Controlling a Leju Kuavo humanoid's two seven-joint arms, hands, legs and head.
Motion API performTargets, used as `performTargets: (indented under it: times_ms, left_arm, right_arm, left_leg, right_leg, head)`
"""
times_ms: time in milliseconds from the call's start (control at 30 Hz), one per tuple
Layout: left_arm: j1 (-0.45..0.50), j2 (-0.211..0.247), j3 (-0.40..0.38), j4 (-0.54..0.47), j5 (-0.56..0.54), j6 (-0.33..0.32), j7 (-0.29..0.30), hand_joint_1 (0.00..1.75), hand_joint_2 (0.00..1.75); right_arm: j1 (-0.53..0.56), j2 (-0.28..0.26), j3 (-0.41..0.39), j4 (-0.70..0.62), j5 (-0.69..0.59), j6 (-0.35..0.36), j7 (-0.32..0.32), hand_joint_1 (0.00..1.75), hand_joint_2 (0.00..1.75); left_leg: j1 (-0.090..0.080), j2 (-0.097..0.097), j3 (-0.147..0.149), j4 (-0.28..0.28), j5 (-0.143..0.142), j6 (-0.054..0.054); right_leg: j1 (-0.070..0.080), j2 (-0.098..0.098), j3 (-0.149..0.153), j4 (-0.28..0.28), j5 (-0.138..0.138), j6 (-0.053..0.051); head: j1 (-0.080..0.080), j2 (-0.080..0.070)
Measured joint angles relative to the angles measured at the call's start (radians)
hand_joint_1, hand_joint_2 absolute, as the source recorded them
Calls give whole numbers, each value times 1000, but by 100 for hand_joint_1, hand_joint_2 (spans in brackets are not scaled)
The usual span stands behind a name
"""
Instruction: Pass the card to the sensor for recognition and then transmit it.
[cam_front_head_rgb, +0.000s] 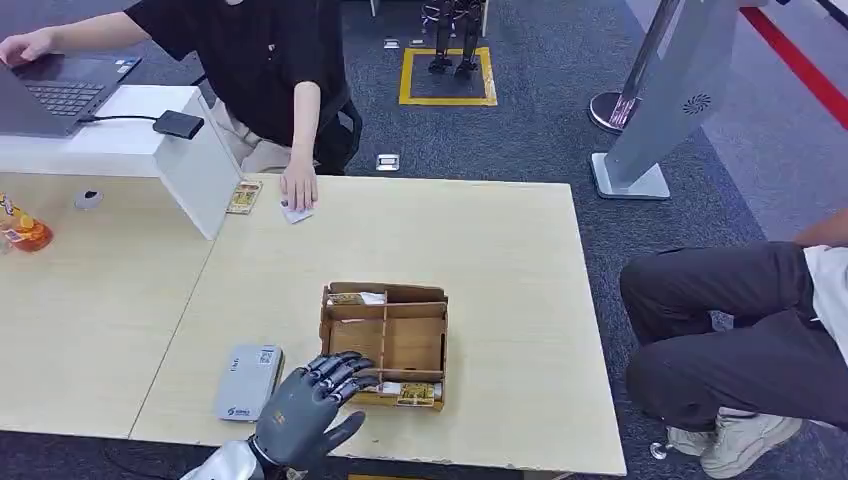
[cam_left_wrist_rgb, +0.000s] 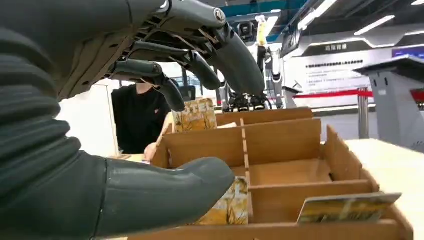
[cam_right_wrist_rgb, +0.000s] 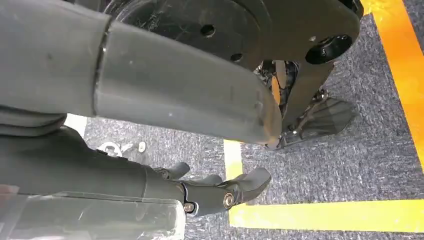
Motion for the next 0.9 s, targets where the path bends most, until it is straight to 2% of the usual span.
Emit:
performTargets:
  times_ms: [167,467,633,900]
  left_arm:
    - [-6,8,-10,14,-20,-15,16,51,175]
    - [-11,17,-10,28,-90,-32,71,54,175]
    - [-11,17,-10,29,-106,-29,85,47,175]
    - [-43,15,-10,29,-143,-37,113,49,175]
  right_arm:
    - [-2,0,0,0,0,3,1,0,0]
    - [-6,0,0,0,3,4,3,0,0]
    - [-7,0,0,0,3,5,5,0,0]
    - [-9,0,0,-2,3,6,10,0,0]
  left_leg:
    - [0,0,0,0,0,0]
    - [0,0,0,0,0,0]
    - [0,0,0,0,0,0]
    - [0,0,0,0,0,0]
  right_leg:
    - [0,0,0,0,0,0]
    - [0,0,0,0,0,0]
    - [0,0,0,0,0,0]
    - [0,0,0,0,0,0]
  head:
    - [0,0]
    - [0,0]
    - [0,0]
    - [0,0]
